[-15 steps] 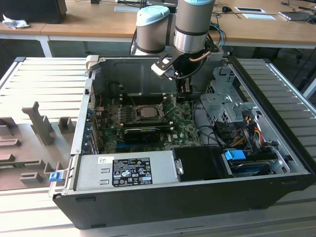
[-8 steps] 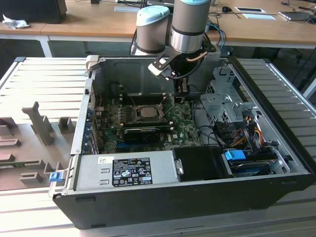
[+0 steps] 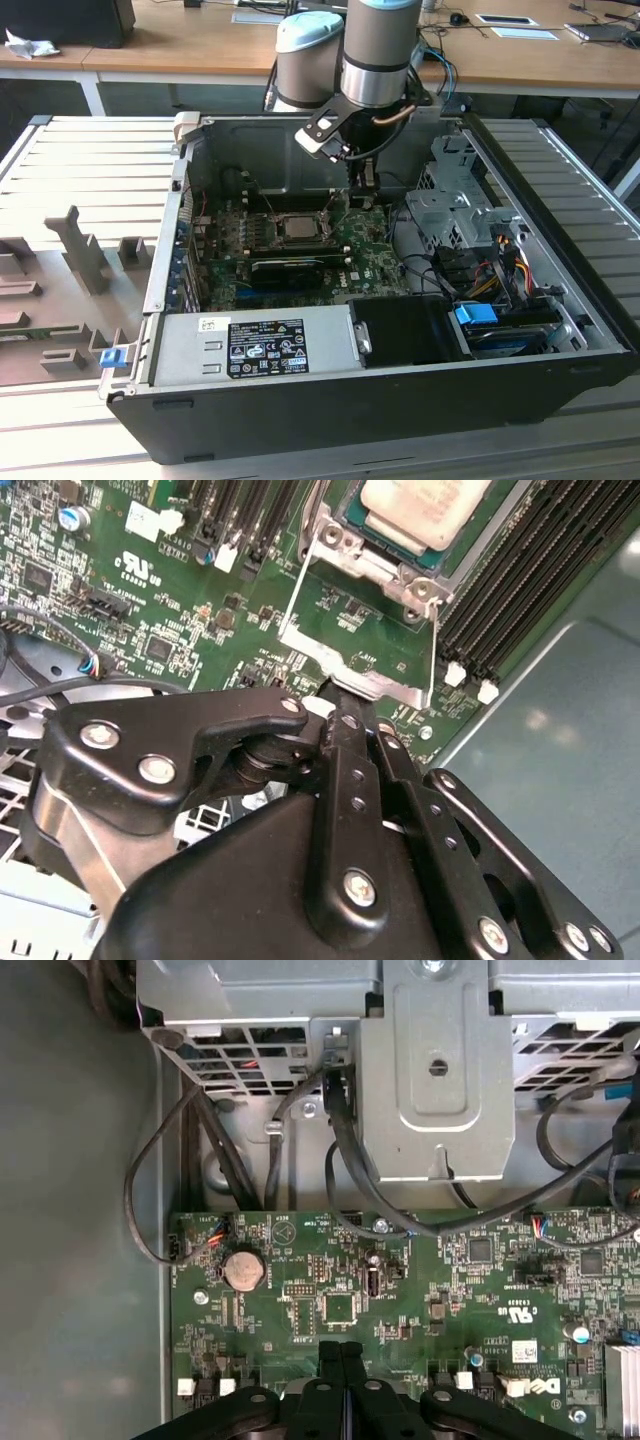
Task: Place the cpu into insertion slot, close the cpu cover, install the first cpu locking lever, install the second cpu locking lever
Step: 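Close the cpu cover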
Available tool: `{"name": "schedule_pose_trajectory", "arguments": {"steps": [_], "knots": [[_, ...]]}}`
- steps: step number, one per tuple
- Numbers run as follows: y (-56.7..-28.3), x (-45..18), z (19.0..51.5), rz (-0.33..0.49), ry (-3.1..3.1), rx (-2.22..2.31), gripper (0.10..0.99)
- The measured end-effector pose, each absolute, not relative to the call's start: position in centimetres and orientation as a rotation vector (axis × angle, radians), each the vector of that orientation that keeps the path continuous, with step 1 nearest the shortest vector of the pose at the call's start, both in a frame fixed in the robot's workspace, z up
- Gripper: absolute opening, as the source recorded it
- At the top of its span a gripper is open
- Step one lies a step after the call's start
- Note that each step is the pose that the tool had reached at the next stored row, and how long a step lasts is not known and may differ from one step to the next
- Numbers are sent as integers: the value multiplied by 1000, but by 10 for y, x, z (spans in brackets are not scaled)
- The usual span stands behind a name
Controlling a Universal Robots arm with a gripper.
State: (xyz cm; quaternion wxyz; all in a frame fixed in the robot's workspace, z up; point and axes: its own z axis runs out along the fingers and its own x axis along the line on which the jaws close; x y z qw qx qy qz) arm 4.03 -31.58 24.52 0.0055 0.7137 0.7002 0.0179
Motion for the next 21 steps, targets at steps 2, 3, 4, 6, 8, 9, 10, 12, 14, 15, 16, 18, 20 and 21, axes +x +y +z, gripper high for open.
{"name": "schedule_pose_trajectory", "arguments": {"steps": [2,3,4,6,8,9,10,12,14,15,16,18,20,21], "knots": [[-316,38,245,56,2192,2234,106],[-316,36,245,56,2192,2234,106],[-316,34,245,56,2192,2234,106],[-316,30,245,56,2192,2234,106],[-316,26,245,56,2192,2234,106],[-316,24,245,56,2192,2234,106],[-316,22,245,56,2192,2234,106],[-316,17,245,56,2192,2234,106],[-316,14,245,56,2192,2234,106],[-316,11,245,56,2192,2234,106],[-316,9,245,56,2192,2234,106],[-316,4,245,56,2192,2234,106],[-316,1,245,56,2192,2234,106],[-316,-1,245,56,2192,2234,106]]}}
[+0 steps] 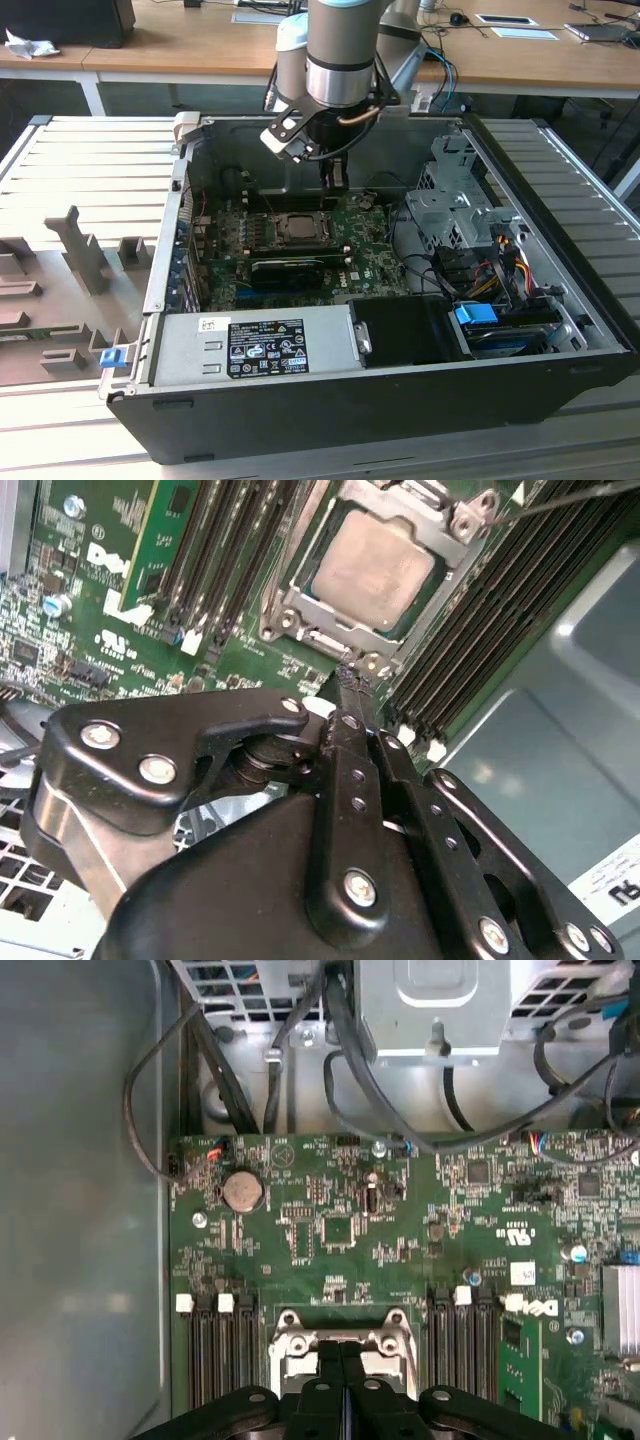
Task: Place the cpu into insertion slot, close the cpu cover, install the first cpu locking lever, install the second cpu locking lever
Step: 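Close the cpu cover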
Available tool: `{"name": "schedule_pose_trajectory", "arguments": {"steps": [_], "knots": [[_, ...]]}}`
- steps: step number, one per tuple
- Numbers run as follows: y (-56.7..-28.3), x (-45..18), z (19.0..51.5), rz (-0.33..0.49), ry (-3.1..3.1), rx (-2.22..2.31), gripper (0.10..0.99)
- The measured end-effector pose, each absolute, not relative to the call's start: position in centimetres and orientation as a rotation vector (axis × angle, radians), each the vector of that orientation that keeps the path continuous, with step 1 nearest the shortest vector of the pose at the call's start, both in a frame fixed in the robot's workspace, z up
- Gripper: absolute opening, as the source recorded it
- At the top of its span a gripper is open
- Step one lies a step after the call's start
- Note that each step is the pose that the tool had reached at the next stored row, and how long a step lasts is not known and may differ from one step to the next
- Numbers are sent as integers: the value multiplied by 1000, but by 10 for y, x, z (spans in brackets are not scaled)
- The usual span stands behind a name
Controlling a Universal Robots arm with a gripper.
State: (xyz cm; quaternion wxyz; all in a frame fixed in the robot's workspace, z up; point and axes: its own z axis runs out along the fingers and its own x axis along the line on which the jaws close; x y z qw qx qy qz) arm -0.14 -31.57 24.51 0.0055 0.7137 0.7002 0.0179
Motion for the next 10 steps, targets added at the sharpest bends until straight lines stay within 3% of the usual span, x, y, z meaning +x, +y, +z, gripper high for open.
{"name": "schedule_pose_trajectory", "arguments": {"steps": [10], "knots": [[-316,-24,228,56,2192,2234,106]]}}
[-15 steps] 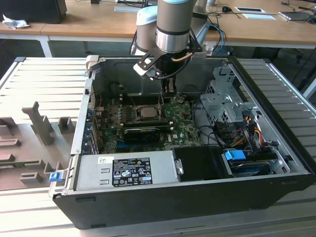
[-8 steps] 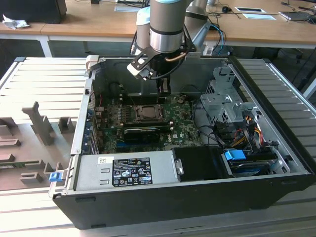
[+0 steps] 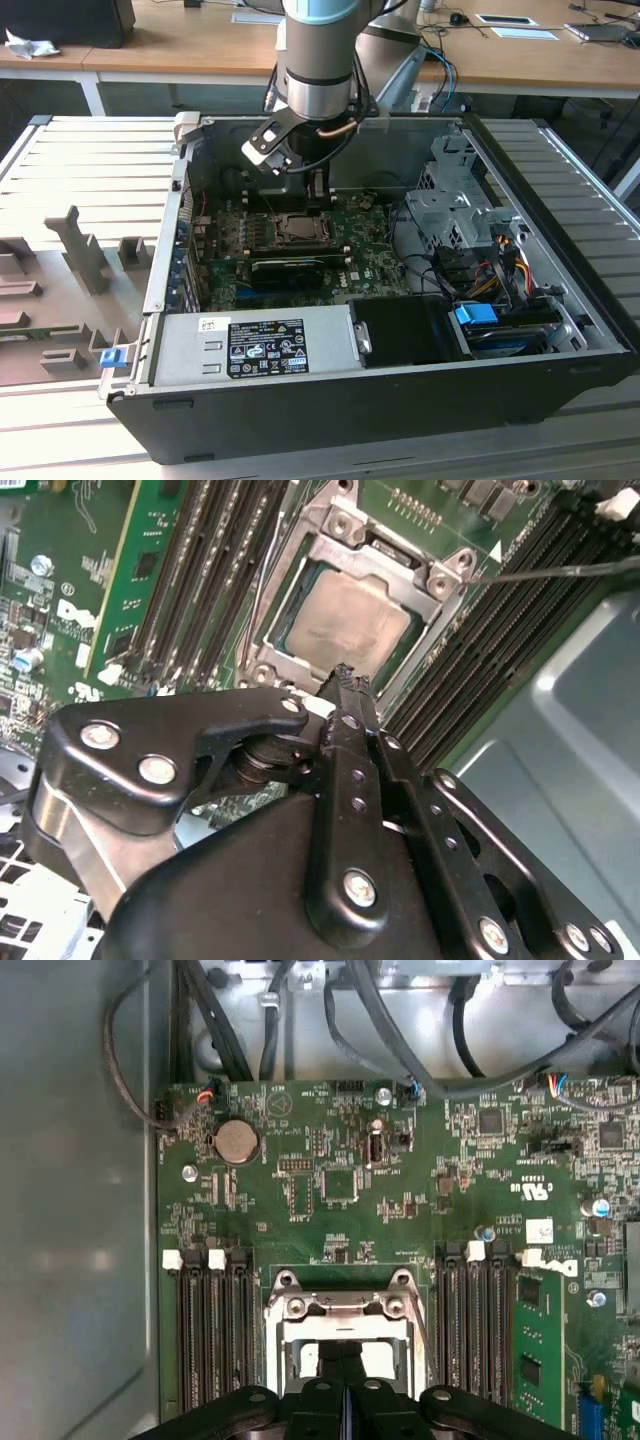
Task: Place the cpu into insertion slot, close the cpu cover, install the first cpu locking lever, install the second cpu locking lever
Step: 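Close the cpu cover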
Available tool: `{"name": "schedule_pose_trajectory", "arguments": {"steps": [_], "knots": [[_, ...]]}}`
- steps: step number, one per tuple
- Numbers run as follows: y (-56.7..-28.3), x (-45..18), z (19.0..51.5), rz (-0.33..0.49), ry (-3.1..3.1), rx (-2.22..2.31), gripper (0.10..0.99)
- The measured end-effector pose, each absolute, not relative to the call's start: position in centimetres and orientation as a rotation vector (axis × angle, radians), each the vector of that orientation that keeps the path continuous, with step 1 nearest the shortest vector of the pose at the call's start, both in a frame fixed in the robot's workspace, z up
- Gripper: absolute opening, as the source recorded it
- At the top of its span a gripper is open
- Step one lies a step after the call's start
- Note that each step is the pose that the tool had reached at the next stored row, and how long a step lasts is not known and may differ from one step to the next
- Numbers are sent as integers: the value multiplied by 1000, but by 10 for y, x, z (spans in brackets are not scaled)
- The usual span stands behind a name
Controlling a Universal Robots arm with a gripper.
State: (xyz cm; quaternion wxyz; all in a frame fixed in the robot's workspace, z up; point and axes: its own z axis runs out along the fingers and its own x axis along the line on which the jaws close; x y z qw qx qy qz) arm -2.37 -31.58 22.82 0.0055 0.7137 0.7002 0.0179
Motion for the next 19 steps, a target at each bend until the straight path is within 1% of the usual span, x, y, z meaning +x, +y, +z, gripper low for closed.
{"name": "schedule_pose_trajectory", "arguments": {"steps": [15,19], "knots": [[-316,-40,224,56,2192,2234,106],[-316,-46,216,56,2192,2234,106]]}}
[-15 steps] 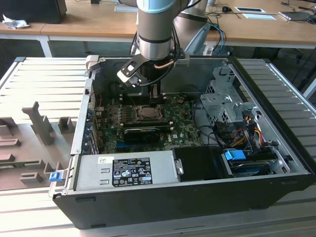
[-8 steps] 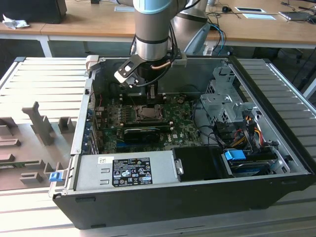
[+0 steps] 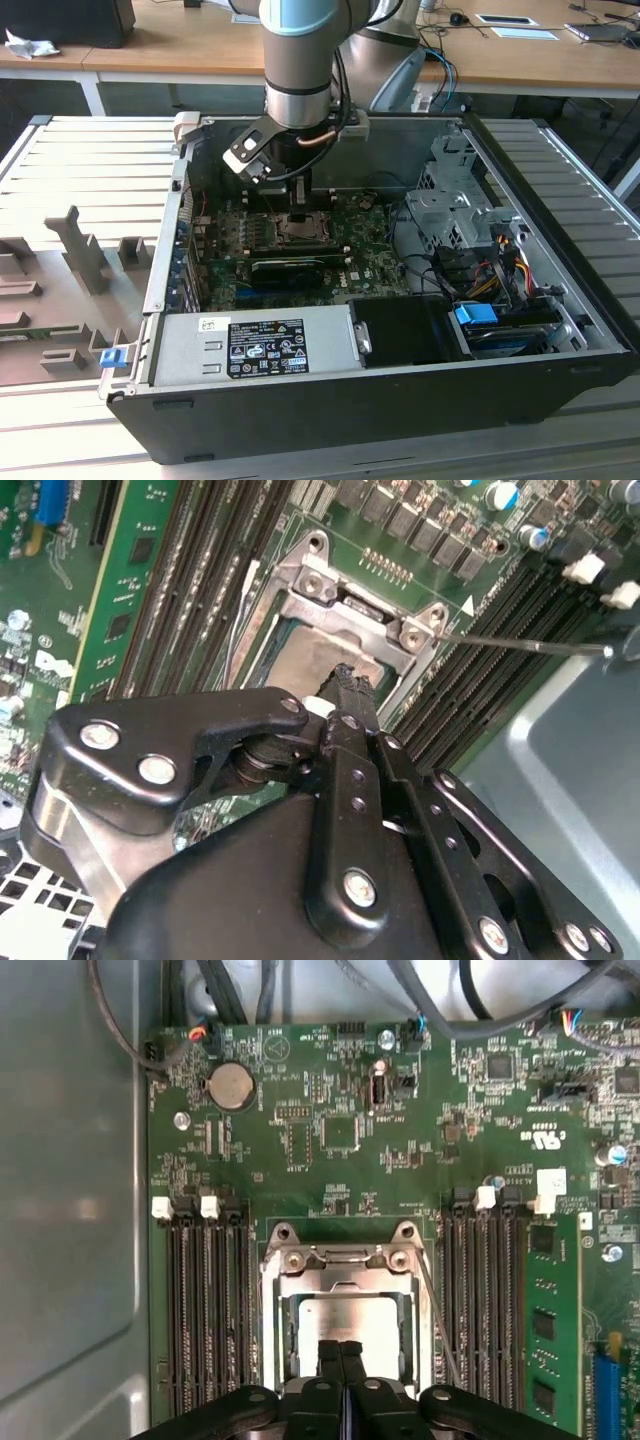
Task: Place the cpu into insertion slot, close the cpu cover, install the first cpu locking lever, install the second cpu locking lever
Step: 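Close the cpu cover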
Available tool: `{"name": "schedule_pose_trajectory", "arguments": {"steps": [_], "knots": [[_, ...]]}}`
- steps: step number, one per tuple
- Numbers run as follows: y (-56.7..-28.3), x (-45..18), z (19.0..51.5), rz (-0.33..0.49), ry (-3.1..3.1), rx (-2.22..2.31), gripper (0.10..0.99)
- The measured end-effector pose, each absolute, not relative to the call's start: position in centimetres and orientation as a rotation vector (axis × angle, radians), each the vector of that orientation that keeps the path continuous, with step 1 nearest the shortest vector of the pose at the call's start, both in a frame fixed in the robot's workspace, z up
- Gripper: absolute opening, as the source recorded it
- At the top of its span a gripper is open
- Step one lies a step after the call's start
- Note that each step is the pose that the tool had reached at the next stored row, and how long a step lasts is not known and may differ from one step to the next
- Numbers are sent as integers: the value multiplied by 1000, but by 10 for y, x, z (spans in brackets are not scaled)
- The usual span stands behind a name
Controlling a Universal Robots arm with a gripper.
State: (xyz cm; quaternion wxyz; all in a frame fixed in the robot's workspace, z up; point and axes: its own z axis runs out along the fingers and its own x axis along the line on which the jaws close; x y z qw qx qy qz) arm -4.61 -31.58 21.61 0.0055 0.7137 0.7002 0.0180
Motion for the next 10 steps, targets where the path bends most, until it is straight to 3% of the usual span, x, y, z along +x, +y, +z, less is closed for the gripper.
{"name": "schedule_pose_trajectory", "arguments": {"steps": [10], "knots": [[-316,-54,208,58,2195,2232,106]]}}
